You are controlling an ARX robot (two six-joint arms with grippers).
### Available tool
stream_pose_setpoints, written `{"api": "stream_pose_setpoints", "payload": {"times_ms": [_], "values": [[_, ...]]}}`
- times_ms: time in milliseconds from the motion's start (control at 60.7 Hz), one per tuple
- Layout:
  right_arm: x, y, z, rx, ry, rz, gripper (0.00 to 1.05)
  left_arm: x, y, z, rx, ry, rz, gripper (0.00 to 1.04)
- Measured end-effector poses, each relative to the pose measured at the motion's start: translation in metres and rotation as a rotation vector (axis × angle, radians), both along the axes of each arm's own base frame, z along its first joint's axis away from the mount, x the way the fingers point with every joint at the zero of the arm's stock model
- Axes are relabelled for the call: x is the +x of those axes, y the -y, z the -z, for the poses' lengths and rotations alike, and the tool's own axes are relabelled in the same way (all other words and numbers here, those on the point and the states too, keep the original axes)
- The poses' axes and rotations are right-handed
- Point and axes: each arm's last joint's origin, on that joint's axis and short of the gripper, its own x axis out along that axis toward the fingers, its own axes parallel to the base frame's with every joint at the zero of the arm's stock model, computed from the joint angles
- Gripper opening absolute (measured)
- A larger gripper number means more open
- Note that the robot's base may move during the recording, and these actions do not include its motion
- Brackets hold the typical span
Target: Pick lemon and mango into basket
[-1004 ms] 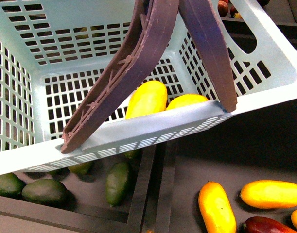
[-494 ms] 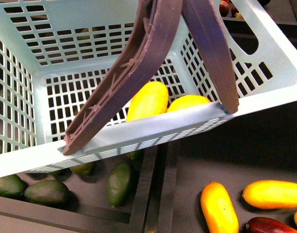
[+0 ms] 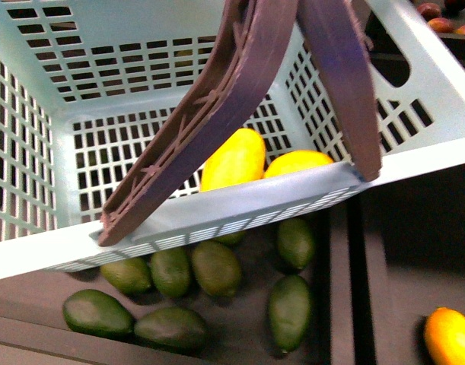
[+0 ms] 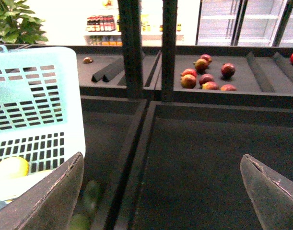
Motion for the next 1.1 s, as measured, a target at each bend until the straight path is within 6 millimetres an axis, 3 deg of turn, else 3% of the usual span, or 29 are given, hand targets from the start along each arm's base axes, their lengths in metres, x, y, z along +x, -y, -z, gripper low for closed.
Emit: {"api": "stream_pose_setpoints", "payload": {"times_ms": [1103], "values": [[0.0001, 0.0002, 0.0003, 0.0, -0.002, -0.003, 0.96, 0.0027, -0.0052, 0.0003, 0.009, 0.006, -0.022, 0.05]]}}
